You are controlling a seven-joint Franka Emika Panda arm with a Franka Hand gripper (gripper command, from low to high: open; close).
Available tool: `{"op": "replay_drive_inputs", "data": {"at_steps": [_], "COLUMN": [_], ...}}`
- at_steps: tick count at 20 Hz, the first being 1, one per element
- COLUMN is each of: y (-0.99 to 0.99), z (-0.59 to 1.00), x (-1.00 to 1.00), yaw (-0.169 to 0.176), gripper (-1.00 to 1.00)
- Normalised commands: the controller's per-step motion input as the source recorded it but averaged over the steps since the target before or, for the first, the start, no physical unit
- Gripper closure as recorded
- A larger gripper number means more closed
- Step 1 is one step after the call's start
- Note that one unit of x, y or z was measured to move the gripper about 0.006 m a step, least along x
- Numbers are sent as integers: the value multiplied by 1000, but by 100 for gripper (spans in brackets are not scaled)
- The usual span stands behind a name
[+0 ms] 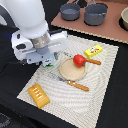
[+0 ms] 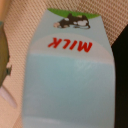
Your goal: Interact with the objects in diverse but meaningful ways.
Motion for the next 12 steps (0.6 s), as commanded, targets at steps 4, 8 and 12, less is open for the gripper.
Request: {"op": "replay_drive_inputs", "data": {"at_steps": [4, 8, 12], "y": [251, 253, -4], "z": [1000, 1000, 556], "x": [-4, 84, -9], "yaw": [92, 43, 6], "gripper": [-100, -100, -100]}}
